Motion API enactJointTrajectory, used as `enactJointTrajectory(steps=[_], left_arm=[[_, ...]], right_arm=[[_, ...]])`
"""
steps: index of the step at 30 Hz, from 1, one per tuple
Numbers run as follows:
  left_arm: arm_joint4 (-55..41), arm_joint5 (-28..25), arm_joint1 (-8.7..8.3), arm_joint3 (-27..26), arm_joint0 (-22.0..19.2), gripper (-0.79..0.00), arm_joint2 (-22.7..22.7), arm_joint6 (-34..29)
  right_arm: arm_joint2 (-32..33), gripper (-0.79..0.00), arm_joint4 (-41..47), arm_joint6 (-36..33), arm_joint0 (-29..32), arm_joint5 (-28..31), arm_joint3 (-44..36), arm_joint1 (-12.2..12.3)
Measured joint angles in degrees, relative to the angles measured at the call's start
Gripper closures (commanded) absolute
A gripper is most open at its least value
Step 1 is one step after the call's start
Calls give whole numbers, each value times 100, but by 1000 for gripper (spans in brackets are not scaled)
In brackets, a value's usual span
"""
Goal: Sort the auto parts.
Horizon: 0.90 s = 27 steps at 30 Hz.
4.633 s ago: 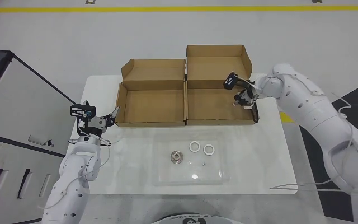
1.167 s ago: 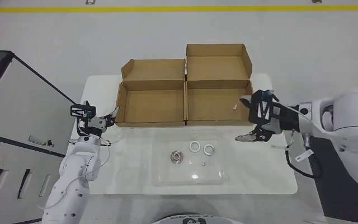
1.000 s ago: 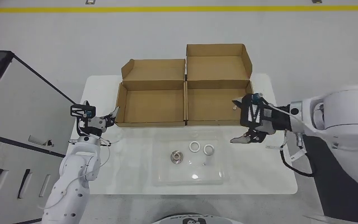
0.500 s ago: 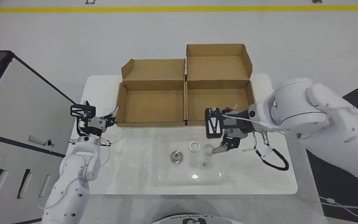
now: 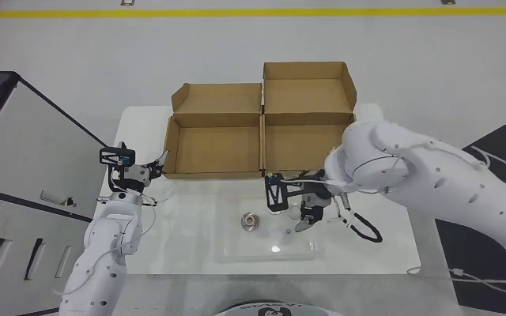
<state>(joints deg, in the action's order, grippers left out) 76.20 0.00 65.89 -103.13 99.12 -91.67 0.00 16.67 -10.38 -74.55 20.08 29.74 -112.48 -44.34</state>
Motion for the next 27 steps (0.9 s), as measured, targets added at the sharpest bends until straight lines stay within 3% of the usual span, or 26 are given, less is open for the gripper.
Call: enactJointTrajectory(steps=[7, 24, 27], left_arm=[[0, 0, 0, 0, 0, -785, 0, 0], [0, 0, 0, 0, 0, -785, 0, 0], [0, 0, 0, 0, 0, -785, 0, 0]], right_arm=[[-695, -785, 23, -83, -297, -83, 365, -309], [-693, -785, -441, -545, 325, -543, 843, -1017], [-693, -748, -505, -589, 402, -588, 942, -1096]])
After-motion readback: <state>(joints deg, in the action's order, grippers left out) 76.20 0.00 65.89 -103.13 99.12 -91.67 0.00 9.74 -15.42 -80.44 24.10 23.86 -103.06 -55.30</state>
